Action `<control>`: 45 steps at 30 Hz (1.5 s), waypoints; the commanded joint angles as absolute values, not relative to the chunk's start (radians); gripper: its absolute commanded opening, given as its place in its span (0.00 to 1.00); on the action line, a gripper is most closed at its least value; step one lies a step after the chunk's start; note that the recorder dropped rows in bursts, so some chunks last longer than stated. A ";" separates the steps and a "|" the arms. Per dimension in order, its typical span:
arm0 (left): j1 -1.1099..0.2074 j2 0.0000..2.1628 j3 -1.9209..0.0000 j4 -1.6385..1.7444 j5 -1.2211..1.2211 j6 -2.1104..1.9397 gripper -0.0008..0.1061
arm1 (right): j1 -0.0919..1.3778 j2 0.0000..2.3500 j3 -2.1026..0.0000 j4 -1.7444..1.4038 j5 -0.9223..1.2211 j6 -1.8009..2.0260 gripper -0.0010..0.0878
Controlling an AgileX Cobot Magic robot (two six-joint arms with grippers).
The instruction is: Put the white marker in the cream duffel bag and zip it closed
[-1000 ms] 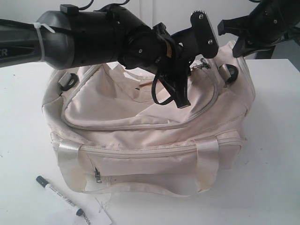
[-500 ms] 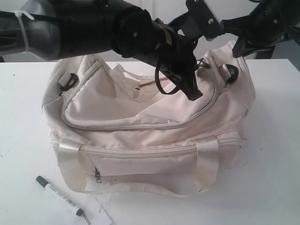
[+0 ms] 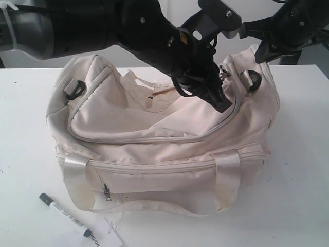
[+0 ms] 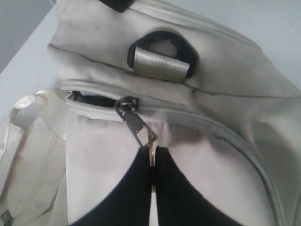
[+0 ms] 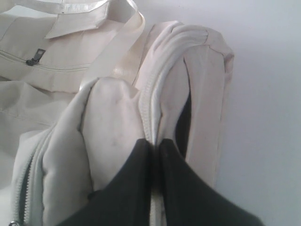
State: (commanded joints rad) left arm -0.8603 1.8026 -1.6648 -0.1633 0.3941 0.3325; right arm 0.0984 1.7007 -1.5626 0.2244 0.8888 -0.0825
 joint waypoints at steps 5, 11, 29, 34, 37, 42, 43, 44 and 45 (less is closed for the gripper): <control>-0.860 1.785 -1.665 -0.250 0.396 0.336 0.01 | 0.098 1.701 -1.563 0.224 0.889 -0.082 0.01; -0.860 1.785 -1.665 -0.313 0.366 0.336 0.01 | 0.098 1.701 -1.563 0.230 0.889 -0.082 0.01; -0.860 1.785 -1.665 -0.441 0.562 0.427 0.01 | 0.098 1.701 -1.563 0.230 0.889 -0.082 0.01; -0.860 1.785 -1.665 -0.467 0.608 0.439 0.01 | 0.098 1.701 -1.563 0.230 0.889 -0.082 0.01; -0.860 1.785 -1.665 -0.516 0.627 0.468 0.01 | 0.098 1.701 -1.563 0.230 0.889 -0.082 0.01; -0.860 1.785 -1.665 -0.606 0.659 0.555 0.01 | 0.098 1.703 -1.563 0.231 0.889 -0.082 0.01; -0.860 1.785 -1.665 -0.617 0.664 0.563 0.01 | 0.098 1.703 -1.563 0.231 0.889 -0.082 0.01; -0.860 1.785 -1.665 -0.623 0.673 0.566 0.01 | 0.098 1.703 -1.563 0.231 0.889 -0.081 0.01; -0.860 1.785 -1.665 -0.623 0.679 0.566 0.01 | 0.098 1.703 -1.563 0.231 0.889 -0.075 0.01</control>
